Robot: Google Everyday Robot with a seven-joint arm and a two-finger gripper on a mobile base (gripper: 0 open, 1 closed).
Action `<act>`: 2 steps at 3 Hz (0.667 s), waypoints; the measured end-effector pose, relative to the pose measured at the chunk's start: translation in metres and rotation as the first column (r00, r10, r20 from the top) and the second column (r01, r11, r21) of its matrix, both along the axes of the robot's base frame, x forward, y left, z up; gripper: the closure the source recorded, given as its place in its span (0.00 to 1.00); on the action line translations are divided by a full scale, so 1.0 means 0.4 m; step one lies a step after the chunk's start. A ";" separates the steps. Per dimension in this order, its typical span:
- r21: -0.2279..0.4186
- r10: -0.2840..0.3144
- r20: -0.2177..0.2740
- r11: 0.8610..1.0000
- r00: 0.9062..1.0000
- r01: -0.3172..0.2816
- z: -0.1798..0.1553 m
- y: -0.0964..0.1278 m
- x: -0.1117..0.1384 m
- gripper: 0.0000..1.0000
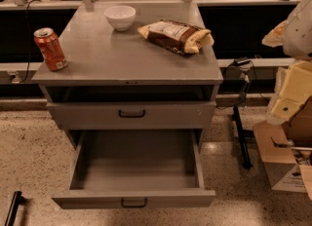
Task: Place brown chip bag into middle drawer
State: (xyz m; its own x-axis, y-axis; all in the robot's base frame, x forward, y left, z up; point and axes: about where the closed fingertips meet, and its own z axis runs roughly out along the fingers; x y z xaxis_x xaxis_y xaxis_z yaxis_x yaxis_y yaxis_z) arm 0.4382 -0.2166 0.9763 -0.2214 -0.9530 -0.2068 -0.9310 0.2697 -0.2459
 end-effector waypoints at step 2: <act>0.042 0.026 0.032 0.999 0.999 -0.027 0.000 0.046 0.043 0.00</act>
Offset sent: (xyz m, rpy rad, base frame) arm 0.0413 0.0436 -0.0047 0.1027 -0.0563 0.0654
